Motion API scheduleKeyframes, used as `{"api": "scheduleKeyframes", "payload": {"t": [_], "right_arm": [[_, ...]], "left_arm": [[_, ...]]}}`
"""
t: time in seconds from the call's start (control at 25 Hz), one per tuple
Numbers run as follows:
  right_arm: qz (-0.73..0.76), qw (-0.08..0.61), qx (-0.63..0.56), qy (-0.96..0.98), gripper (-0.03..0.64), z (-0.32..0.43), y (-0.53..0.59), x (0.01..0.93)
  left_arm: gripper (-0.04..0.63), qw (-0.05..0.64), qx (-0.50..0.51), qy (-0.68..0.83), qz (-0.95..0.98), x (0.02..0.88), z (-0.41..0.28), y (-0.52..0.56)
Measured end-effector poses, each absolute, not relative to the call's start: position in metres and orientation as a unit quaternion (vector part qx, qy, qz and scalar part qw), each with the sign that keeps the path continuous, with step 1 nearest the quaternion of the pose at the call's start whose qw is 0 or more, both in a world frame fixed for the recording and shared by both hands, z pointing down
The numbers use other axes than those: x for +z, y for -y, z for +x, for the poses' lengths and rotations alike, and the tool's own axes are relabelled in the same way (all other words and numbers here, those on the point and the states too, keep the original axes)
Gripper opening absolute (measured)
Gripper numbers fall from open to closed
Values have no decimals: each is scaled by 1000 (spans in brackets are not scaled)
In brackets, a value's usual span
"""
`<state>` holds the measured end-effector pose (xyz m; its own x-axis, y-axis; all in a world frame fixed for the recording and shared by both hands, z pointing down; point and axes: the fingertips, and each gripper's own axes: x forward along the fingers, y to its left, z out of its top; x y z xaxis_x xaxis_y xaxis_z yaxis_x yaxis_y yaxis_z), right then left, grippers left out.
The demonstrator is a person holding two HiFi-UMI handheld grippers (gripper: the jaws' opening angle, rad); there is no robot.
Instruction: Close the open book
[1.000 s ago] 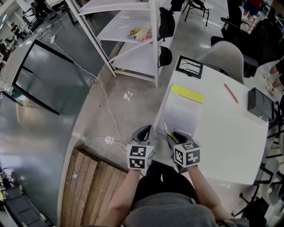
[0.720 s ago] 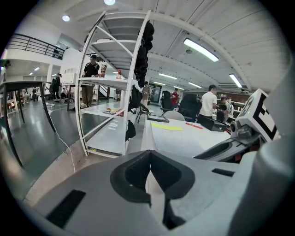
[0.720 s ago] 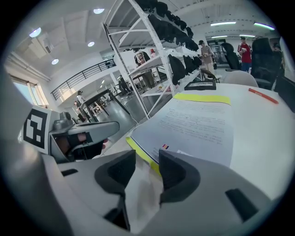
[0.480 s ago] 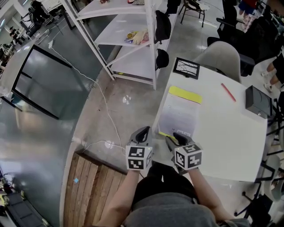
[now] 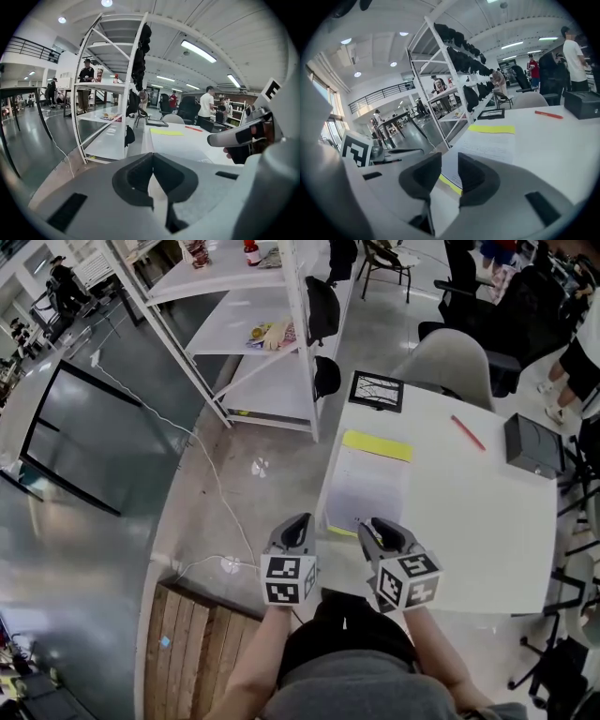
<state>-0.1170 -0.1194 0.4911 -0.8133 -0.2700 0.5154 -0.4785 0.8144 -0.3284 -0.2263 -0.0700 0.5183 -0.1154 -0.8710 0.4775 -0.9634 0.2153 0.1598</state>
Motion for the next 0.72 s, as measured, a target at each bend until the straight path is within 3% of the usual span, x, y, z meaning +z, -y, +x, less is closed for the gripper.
{"api": "scheduleKeyframes", "payload": {"t": [0.72], "right_arm": [[313, 151, 172, 922, 6, -67, 157, 437]], "left_arm": [[6, 211, 89, 729, 645, 493, -223, 83]]}}
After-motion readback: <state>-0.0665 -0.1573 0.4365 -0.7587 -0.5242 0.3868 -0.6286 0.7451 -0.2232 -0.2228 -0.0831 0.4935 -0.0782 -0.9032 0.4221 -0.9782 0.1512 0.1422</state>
